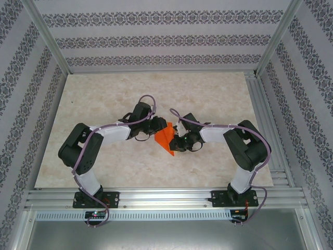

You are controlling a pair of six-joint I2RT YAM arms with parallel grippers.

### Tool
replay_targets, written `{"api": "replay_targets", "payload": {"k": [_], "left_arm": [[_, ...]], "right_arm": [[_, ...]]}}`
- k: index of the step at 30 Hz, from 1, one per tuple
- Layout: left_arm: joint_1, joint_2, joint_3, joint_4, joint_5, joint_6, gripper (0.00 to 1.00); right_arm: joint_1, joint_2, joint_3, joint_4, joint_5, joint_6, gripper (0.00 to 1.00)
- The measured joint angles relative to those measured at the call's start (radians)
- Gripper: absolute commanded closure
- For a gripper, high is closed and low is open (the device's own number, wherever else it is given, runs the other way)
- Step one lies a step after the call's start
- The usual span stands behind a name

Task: Fold a paper plane with a square sheet of paper (fold left side to right side)
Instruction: Fourth fold the wing at the center of the table.

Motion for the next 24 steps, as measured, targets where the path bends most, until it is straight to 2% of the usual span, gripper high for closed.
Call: {"api": "replay_targets", "payload": {"k": [6,11,24], "left_arm": [[-0.029,0.008,0.006,0.002,0.02,0.003,0.74],[-0.055,0.077,0.032,0.005,0.025,0.002,0.74],[-0.055,0.164,0.05,-0.003,-0.006,0.0,0.74]], "right_arm": [[0.0,0.002,0.0,0.0,0.0,0.0,0.88],[0.0,0.002,0.003,-0.004,0.0,0.0,0.88],[0.0,0.004,0.011,-0.02,0.005,-0.001,0.88]]}}
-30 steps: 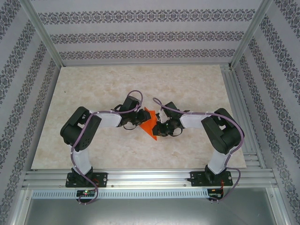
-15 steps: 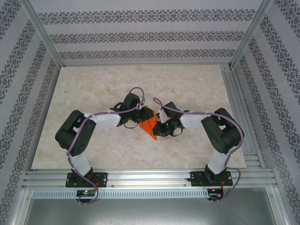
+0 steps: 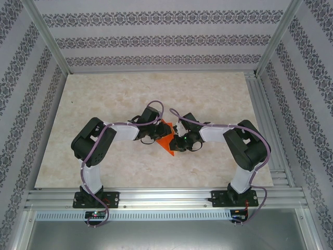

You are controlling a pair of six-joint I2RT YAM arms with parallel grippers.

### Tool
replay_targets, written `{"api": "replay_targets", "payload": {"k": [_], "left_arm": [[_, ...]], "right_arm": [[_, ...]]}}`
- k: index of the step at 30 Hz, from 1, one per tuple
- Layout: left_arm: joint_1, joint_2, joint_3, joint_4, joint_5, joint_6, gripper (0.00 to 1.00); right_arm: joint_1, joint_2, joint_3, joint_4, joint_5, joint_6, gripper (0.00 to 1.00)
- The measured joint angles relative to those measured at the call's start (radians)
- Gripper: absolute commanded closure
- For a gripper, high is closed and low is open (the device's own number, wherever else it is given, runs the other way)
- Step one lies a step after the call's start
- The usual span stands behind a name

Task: Fold a paper plane with a square sheet of paper (fold left side to right side)
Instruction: Fourth fold the wing at the center of the table.

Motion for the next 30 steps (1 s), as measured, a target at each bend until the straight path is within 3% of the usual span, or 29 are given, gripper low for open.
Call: {"api": "replay_targets", "payload": {"k": [30], "left_arm": [[0.022,-0.007,-0.019,-0.034,-0.034,0.03,0.74]], "right_arm": [[0.0,0.006,0.011,-0.013,-0.005,-0.003,0.88]]}}
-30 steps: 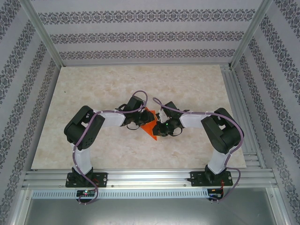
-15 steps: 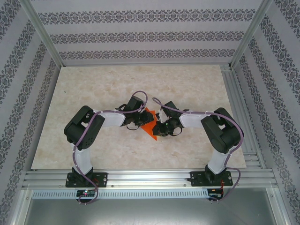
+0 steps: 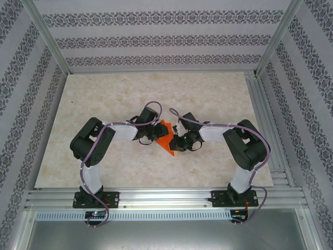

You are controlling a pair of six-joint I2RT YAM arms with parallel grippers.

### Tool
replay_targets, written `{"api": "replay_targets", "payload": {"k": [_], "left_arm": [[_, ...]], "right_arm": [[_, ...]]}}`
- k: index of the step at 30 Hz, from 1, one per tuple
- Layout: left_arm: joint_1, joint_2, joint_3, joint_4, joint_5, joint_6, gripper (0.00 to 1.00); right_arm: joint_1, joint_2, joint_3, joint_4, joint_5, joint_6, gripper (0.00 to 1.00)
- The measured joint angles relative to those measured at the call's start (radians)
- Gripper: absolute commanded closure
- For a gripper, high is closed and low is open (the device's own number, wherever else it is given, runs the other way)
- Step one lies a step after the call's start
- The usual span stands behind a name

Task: Fold a paper plane with a square sheet of paper (fold left side to right side)
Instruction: Fourth fold the wing at the center of the table.

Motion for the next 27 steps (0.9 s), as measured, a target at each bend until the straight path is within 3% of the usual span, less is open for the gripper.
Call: {"api": "replay_targets", "payload": {"k": [27], "left_arm": [[0.001,0.002,-0.004,0.007,0.003,0.005,0.75]], "right_arm": [[0.01,-0.055,-0.043,-0.047,0.024,-0.035,0.88]]}}
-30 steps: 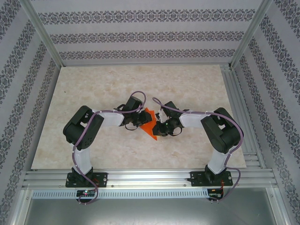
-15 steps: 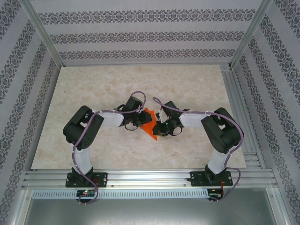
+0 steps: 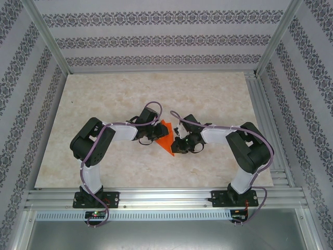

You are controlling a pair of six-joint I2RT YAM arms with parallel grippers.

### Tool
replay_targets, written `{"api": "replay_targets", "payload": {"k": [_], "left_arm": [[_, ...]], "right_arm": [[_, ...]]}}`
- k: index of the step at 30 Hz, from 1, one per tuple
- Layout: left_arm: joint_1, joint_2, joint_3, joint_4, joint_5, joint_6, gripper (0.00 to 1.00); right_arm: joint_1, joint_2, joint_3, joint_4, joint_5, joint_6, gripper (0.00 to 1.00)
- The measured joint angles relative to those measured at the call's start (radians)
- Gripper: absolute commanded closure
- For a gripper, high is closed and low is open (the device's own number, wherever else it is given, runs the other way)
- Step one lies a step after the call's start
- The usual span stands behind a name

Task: Fold a paper plane with a square sheet of paper (fold left side to right side)
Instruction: Fourth fold the wing at the center of the table.

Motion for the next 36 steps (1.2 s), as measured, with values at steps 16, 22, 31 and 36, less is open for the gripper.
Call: {"api": "replay_targets", "payload": {"k": [16,22,31,36], "left_arm": [[0.0,0.001,0.0,0.001,0.003,0.0,0.75],[0.0,0.001,0.0,0.002,0.005,0.0,0.75],[0.0,0.001,0.0,0.002,0.005,0.0,0.75],[0.0,0.001,0.0,0.001,0.004,0.0,0.76]], "right_arm": [[0.003,-0.137,-0.011,-0.126,-0.021,0.014,0.87],[0.005,-0.071,0.053,-0.071,-0.035,0.046,0.87],[0.006,0.051,0.073,-0.044,-0.001,0.042,0.87],[0.016,0.039,0.063,-0.045,0.017,0.03,0.87]]}}
